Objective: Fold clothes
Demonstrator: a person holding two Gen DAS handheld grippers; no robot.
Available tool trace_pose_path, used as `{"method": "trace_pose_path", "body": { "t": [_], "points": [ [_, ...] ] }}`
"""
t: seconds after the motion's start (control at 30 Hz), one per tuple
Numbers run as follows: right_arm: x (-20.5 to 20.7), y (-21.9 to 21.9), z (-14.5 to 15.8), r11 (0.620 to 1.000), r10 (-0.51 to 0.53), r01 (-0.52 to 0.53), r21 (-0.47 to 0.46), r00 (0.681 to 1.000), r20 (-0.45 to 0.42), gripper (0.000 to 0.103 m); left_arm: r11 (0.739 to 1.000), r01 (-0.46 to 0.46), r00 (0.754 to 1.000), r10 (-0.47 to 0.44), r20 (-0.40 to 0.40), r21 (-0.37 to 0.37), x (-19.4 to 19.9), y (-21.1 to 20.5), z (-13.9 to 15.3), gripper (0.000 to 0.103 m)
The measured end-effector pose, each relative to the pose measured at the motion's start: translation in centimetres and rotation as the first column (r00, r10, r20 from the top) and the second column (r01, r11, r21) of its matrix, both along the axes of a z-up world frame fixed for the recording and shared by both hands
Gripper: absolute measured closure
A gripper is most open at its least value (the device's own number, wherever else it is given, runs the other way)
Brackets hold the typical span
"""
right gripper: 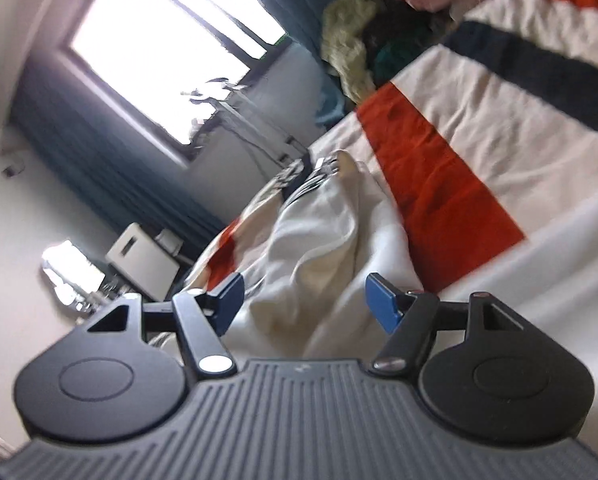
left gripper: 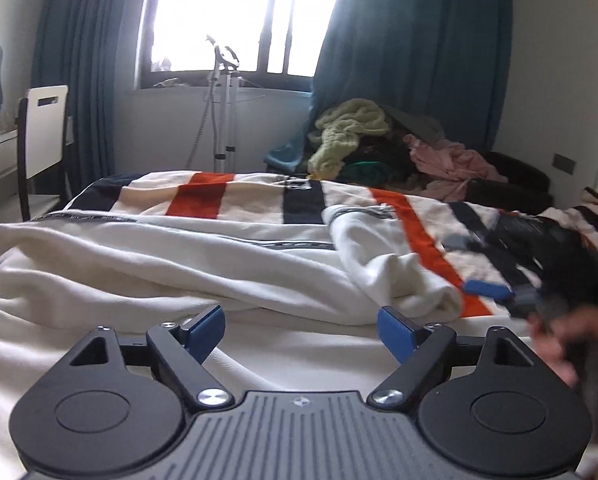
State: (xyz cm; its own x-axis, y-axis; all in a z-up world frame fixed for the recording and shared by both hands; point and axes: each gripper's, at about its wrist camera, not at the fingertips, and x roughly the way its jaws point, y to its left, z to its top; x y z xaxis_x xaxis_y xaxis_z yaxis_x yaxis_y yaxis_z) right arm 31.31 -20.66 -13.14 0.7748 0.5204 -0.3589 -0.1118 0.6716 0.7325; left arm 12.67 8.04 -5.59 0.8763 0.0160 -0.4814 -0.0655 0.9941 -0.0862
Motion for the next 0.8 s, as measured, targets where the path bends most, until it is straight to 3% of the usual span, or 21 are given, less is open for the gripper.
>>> {"method": "trace_pose_path", "body": {
  "t": [0.03,0.13,0.17,0.2,0.23,0.27,0.33,0.4,0.57,0.7,0.8],
  "points": [
    [1.8,0.6,-0.4,1.000,-0.006,0.006,-0.020,1.000,-0.011,0.033,1.000,-0.009,1.000,0.009,-0.003,-0.023,0.5,0.5,-0.3,0.020],
    [6.7,2.4,-2.2,0.995,-0.010,0.000,-0.097,0.995,-0.100,0.053,0.989,-0.043,0.999,0.040,-0.017,-0.145,1.6,2.7,-1.1,0.020],
    [8.0,2.9,-2.7,0.994,-0.002,-0.012,-0.111,0.993,-0.119,0.055,0.985,-0.045,0.999,0.044,-0.013,-0.166,1.8,3.3,-1.3,0.020],
    [8.8,3.5,-3.1,0.991,0.014,-0.030,-0.131,0.993,-0.121,0.056,0.987,-0.052,0.999,0.050,-0.014,-0.153,2.1,3.5,-1.6,0.020],
    [9.4,4.1,-3.3,0.985,0.030,-0.049,-0.165,0.993,-0.118,0.065,0.989,-0.060,0.998,0.058,-0.018,-0.133,2.5,3.5,-1.8,0.020],
    [9.7,4.8,-3.2,0.977,0.046,-0.069,-0.203,0.992,-0.115,0.082,0.991,-0.067,0.998,0.065,-0.021,-0.113,2.9,3.6,-2.1,0.020],
    [9.9,5.3,-2.4,0.960,0.075,-0.095,-0.264,0.994,-0.082,0.092,0.988,-0.076,0.996,0.068,-0.057,-0.134,3.4,3.7,-2.5,0.020],
    [9.4,4.4,-0.6,0.956,0.090,-0.091,-0.279,0.996,-0.019,0.094,0.985,-0.067,0.996,0.056,-0.073,-0.157,3.5,3.6,-2.5,0.021],
    [8.8,-0.8,4.5,0.942,0.048,-0.024,-0.335,0.997,0.065,0.094,0.993,-0.051,0.996,0.043,-0.082,-0.103,3.2,2.3,-2.0,0.020],
    [8.7,-6.7,7.6,0.898,-0.030,0.080,-0.433,0.992,0.120,0.094,0.990,-0.044,0.997,0.036,-0.069,-0.131,2.7,1.9,-1.3,0.020],
    [8.9,-11.3,8.5,0.843,-0.140,0.190,-0.503,0.981,0.136,0.094,0.993,-0.043,0.998,0.037,-0.054,-0.106,2.5,1.4,-1.0,0.020]
  ]
}}
